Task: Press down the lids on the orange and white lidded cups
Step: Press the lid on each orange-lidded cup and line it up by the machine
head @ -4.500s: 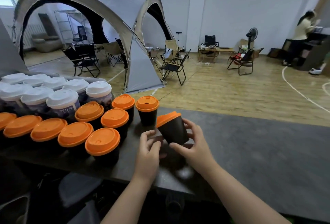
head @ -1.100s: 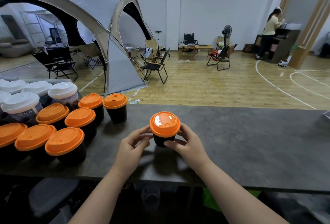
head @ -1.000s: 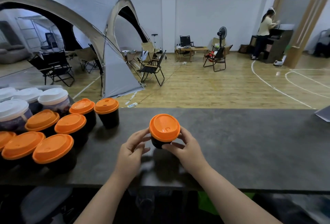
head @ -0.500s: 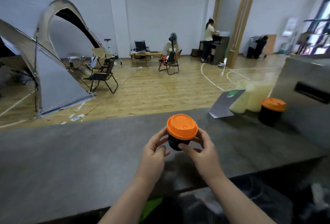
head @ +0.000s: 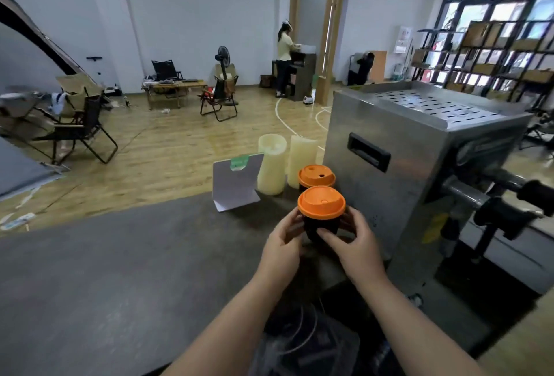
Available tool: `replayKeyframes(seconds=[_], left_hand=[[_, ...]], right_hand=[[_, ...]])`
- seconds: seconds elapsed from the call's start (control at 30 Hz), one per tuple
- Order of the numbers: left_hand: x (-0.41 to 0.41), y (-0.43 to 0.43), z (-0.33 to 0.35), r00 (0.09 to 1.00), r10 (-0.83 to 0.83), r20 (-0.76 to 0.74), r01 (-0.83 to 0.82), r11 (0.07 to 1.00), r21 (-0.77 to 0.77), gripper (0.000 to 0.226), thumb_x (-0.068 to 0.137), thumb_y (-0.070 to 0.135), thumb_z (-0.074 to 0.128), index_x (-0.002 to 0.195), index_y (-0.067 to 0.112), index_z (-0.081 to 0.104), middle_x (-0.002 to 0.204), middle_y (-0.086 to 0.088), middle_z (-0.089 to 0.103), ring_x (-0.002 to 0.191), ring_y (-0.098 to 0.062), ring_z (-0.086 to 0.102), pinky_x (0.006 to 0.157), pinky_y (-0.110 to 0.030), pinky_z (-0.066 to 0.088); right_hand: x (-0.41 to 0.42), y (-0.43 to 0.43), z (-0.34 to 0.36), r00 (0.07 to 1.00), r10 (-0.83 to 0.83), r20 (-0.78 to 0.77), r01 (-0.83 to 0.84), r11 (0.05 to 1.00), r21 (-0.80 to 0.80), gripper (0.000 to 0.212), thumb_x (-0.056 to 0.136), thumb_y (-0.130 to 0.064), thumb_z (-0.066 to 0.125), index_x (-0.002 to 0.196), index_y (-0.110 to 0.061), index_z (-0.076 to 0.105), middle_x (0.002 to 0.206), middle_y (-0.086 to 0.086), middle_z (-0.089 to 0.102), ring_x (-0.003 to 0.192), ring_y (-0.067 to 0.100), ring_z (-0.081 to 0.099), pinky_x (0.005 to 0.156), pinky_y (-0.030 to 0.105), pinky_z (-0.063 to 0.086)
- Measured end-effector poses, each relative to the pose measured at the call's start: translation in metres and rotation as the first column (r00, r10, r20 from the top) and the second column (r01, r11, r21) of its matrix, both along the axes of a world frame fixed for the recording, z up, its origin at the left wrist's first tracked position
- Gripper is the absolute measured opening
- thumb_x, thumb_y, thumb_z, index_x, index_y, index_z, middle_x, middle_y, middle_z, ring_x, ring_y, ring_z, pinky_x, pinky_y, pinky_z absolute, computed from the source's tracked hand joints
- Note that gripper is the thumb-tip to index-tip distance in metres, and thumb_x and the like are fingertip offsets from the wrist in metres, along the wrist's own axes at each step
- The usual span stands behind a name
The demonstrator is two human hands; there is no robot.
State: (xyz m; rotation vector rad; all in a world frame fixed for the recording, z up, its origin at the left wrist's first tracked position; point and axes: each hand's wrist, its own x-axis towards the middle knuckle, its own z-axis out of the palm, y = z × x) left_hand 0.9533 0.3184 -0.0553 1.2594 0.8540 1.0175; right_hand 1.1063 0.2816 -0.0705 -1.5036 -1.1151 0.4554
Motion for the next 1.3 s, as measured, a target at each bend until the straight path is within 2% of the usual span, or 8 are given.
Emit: replayKeyframes(seconds=[0.13, 0.4, 0.53, 0.67, 0.77, 1.03, 1.13, 1.3], left_hand=[[0.032, 0.016, -0.013, 0.999, -0.046, -0.020, 0.046, 0.999, 0.016, 0.059, 0.097, -0.008, 0.044, 0.142, 0.030, 0.051, 0.135, -0.002, 0.059, 0.120, -0.018, 0.062, 0.095, -0.046, 0.057], [0.041, 0.025, -0.021, 0.995, -0.036, -0.095, 0.042, 0.997, 0.070, 0.076, 0.090, -0.007, 0.044, 0.124, 0.061, 0.052, 0.140, 0.003, 0.053, 0.126, -0.013, 0.056, 0.100, -0.040, 0.055], [0.042, 0.021, -0.020, 0.985, -0.022, -0.172, 0.045, 0.990, 0.135, 0.075, 0.091, -0.007, 0.046, 0.132, 0.055, 0.045, 0.142, 0.003, 0.051, 0.126, -0.008, 0.055, 0.103, -0.040, 0.053], [0.041, 0.020, -0.019, 0.977, -0.026, -0.212, 0.058, 0.988, 0.145, 0.072, 0.093, -0.008, 0.045, 0.132, 0.052, 0.045, 0.141, 0.005, 0.052, 0.122, -0.006, 0.057, 0.101, -0.037, 0.054], [0.041, 0.018, -0.017, 0.971, -0.025, -0.238, 0.061, 0.988, 0.145, 0.071, 0.092, -0.009, 0.044, 0.135, 0.048, 0.047, 0.140, 0.005, 0.054, 0.122, -0.007, 0.058, 0.101, -0.038, 0.054], [0.041, 0.015, -0.015, 0.966, -0.019, -0.259, 0.062, 0.985, 0.159, 0.066, 0.092, -0.012, 0.040, 0.142, 0.030, 0.051, 0.128, 0.015, 0.061, 0.109, 0.009, 0.060, 0.090, -0.021, 0.055], [0.042, 0.013, -0.015, 0.964, -0.006, -0.265, 0.052, 0.984, 0.168, 0.064, 0.093, -0.012, 0.040, 0.142, 0.027, 0.052, 0.129, 0.017, 0.060, 0.110, 0.011, 0.059, 0.089, -0.018, 0.055], [0.039, 0.011, -0.011, 0.976, 0.020, -0.216, 0.006, 0.993, 0.120, 0.054, 0.097, -0.008, 0.042, 0.139, 0.023, 0.055, 0.129, 0.010, 0.060, 0.117, -0.004, 0.059, 0.094, -0.027, 0.057]], right_hand=[[0.032, 0.012, -0.007, 0.999, -0.020, 0.033, 0.021, 0.999, -0.027, 0.063, 0.074, -0.033, 0.089, 0.128, -0.032, 0.057, 0.122, -0.015, 0.065, 0.114, 0.007, 0.060, 0.089, 0.023, 0.046], [0.037, 0.023, -0.020, 0.991, -0.087, 0.101, 0.088, 0.996, -0.001, 0.064, 0.070, -0.049, 0.085, 0.125, -0.038, 0.054, 0.117, -0.020, 0.065, 0.108, 0.001, 0.058, 0.079, 0.009, 0.041], [0.036, 0.024, -0.021, 0.986, -0.103, 0.134, 0.105, 0.994, -0.012, 0.061, 0.069, -0.053, 0.081, 0.121, -0.046, 0.050, 0.107, -0.030, 0.061, 0.103, -0.001, 0.058, 0.073, 0.004, 0.039], [0.036, 0.023, -0.024, 0.978, -0.134, 0.159, 0.138, 0.990, -0.015, 0.078, 0.069, -0.052, 0.084, 0.136, -0.031, 0.049, 0.129, -0.011, 0.064, 0.116, 0.009, 0.059, 0.082, 0.018, 0.045], [0.035, 0.021, -0.023, 0.975, -0.153, 0.161, 0.155, 0.988, -0.004, 0.078, 0.070, -0.050, 0.085, 0.136, -0.029, 0.049, 0.130, -0.008, 0.064, 0.119, 0.013, 0.060, 0.086, 0.023, 0.045], [0.034, 0.015, -0.018, 0.973, -0.171, 0.152, 0.172, 0.985, 0.008, 0.073, 0.070, -0.050, 0.085, 0.131, -0.035, 0.049, 0.116, -0.022, 0.055, 0.108, -0.001, 0.051, 0.077, 0.006, 0.035], [0.036, 0.015, -0.020, 0.973, -0.168, 0.158, 0.170, 0.985, 0.002, 0.078, 0.069, -0.049, 0.086, 0.135, -0.033, 0.048, 0.125, -0.017, 0.059, 0.113, 0.000, 0.051, 0.084, 0.013, 0.039], [0.040, 0.011, -0.018, 0.978, -0.163, 0.132, 0.175, 0.981, -0.084, 0.096, 0.069, -0.046, 0.089, 0.148, -0.021, 0.042, 0.147, -0.001, 0.053, 0.136, 0.018, 0.049, 0.107, 0.032, 0.044]])
